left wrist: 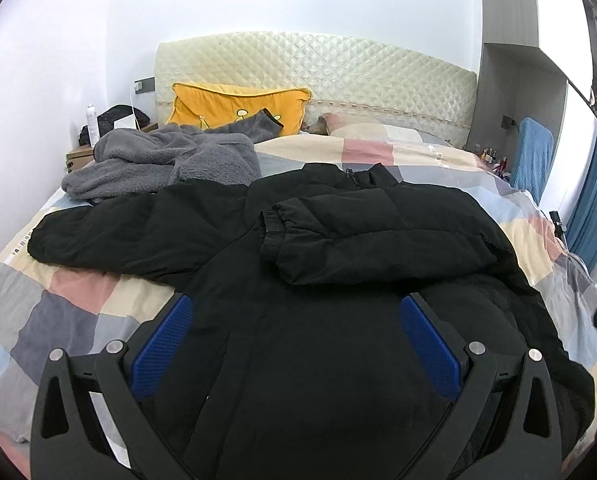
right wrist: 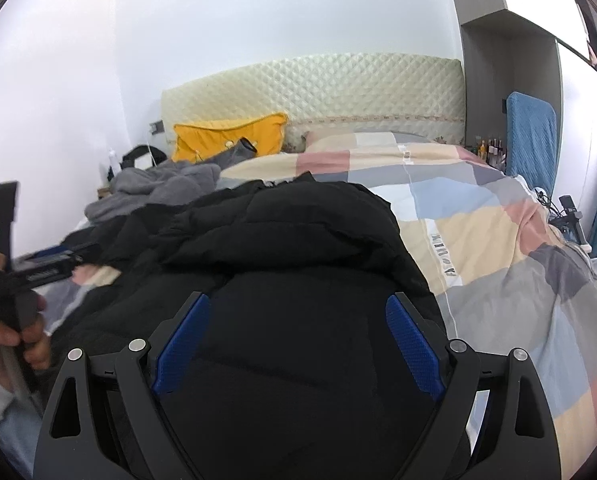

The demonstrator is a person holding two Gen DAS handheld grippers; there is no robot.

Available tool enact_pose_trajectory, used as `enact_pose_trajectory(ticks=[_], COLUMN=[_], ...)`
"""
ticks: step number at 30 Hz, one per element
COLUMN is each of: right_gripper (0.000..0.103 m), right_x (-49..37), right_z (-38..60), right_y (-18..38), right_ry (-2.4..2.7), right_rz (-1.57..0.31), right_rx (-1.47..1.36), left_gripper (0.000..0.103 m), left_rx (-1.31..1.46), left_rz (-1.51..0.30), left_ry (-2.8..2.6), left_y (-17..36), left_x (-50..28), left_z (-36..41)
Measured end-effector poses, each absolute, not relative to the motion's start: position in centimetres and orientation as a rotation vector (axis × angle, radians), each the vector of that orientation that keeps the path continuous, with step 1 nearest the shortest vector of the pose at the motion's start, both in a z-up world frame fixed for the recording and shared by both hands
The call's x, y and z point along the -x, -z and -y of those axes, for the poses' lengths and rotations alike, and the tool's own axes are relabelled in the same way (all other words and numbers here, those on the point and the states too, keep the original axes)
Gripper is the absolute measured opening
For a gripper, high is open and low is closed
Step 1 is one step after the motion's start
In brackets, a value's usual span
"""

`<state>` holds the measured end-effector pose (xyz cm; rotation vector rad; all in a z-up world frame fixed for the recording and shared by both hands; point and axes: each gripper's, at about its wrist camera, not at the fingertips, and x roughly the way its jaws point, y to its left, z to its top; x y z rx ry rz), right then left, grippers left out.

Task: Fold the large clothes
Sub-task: 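Move the left gripper to the other sleeve cuff and grasp it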

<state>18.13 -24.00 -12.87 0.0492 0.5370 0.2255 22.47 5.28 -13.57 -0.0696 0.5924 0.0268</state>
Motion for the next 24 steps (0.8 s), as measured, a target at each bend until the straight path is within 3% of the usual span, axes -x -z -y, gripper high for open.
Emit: enact_pose_trajectory(ticks=[15,24], right_gripper=[0.089,0.089], right_x=[-13.8,-12.9], right_z=[22.8,24.2], right_y=[12.0,11.8], right_ry=[-0.194,-0.174], right_rz=[-0.451,-0.413], right_rx=[0.036,0.007], left_gripper=[0.103,0.103], left_rx=[0.005,0.136], left_rz=[-0.548,-0.517], left_ry=[-0.111,-0.104], left_y=[13.6,10.6], left_x=[-19.6,-20.1], left_z=[-6.3,-12.1])
